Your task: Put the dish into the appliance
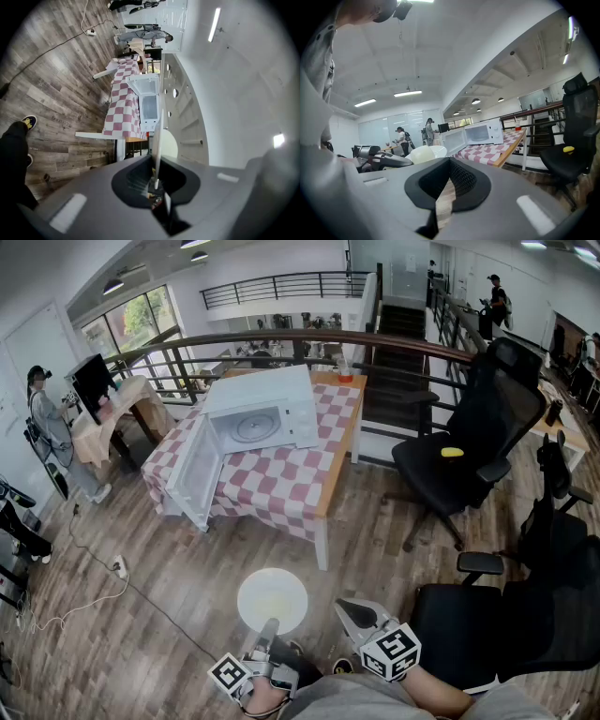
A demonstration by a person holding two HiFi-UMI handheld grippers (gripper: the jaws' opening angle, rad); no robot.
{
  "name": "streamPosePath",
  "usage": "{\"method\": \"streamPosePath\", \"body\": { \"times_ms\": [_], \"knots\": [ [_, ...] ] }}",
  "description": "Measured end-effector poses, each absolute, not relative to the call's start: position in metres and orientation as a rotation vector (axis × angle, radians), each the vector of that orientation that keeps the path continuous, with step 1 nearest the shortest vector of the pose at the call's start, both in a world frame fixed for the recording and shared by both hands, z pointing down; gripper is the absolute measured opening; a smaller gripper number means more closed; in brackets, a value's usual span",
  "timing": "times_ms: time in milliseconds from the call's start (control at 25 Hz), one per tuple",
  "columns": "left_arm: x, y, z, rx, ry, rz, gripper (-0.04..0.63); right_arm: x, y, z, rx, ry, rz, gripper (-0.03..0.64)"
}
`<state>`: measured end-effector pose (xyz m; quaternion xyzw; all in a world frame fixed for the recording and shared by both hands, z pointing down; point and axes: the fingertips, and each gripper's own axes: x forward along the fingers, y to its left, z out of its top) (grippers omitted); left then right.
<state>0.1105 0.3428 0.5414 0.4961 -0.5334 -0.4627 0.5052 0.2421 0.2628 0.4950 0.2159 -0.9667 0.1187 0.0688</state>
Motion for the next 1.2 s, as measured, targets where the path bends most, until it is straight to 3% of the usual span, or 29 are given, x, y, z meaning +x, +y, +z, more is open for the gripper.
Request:
{"method": "streamPosePath", "body": {
  "times_ms": [1200],
  "knots": [
    [0.122, 0.335, 0.525, 1.205, -1.281, -1.123, 0.028, 0.245, 0.273, 0.501, 0.543, -2.947, 0.455, -0.002]
  ]
}}
